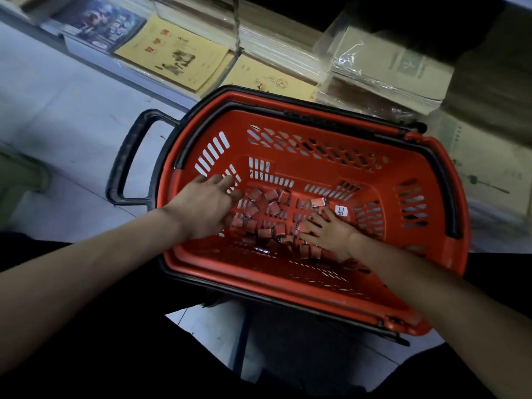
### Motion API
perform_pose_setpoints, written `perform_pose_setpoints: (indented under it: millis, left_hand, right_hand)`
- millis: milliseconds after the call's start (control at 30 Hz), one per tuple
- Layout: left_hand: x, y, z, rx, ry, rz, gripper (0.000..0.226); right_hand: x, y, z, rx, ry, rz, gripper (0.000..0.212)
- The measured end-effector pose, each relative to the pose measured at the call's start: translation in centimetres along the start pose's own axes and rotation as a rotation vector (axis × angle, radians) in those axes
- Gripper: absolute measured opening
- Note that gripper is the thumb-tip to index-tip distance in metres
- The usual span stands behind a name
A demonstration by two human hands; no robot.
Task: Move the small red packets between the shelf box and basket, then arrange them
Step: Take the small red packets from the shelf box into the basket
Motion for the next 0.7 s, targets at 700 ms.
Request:
perform_pose_setpoints:
  millis: [700]
  left_hand:
    - [-0.2, -0.2, 2.6, -0.055, -0.016, -0.101, 0.059]
  right_hand:
    - [0.0, -0.9, -1.0, -0.161, -0.097, 0.016, 0.079]
Point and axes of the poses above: each hand's wrist, its own z-axis towards the middle knuckle, its own x-axis out of the palm, y = z × x, the point moved 4 cm from there along z, towards the middle knuckle, and after that the axes turned 4 degrees about -z, right-handed, at the moved point
